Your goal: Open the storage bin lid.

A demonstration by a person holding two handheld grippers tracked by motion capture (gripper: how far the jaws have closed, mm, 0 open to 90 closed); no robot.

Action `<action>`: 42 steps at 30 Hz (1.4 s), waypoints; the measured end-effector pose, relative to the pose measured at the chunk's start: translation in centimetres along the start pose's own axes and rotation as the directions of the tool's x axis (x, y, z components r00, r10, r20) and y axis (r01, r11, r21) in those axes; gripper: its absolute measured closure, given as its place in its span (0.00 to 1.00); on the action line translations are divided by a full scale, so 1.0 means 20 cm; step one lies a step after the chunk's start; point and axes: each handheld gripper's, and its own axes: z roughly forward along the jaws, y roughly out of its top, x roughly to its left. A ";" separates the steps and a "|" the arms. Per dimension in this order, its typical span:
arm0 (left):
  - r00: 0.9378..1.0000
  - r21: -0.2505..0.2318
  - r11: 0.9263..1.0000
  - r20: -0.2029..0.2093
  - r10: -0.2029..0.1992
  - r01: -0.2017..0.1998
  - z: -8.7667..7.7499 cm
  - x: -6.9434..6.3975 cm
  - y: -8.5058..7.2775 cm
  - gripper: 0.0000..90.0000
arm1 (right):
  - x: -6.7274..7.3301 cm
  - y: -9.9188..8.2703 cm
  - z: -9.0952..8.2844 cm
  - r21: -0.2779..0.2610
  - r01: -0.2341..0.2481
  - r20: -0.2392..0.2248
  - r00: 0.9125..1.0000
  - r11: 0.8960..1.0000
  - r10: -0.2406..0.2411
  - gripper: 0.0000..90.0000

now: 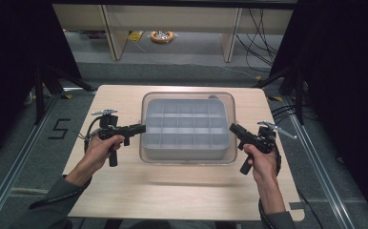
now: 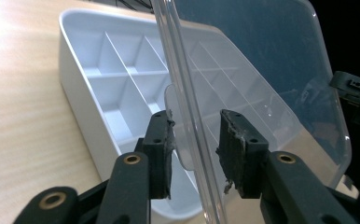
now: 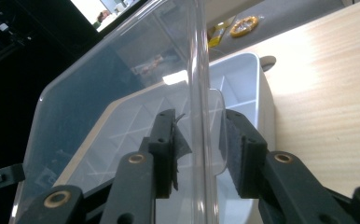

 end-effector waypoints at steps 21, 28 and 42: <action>1.000 0.054 0.999 0.030 0.001 -0.002 -0.10 -0.03 -0.22 0.67 | 0.03 -0.18 -0.14 0.047 0.024 -0.017 1.000 0.999 -0.023 0.74; 0.999 0.073 0.997 0.036 0.007 -0.010 -0.12 -0.05 -0.30 0.68 | 0.04 -0.24 -0.19 0.049 0.029 -0.008 1.000 0.998 -0.028 0.73; 0.998 0.083 0.996 0.057 0.010 -0.014 -0.17 -0.07 -0.37 0.68 | 0.04 -0.33 -0.26 0.073 0.018 -0.005 1.000 0.997 -0.018 0.72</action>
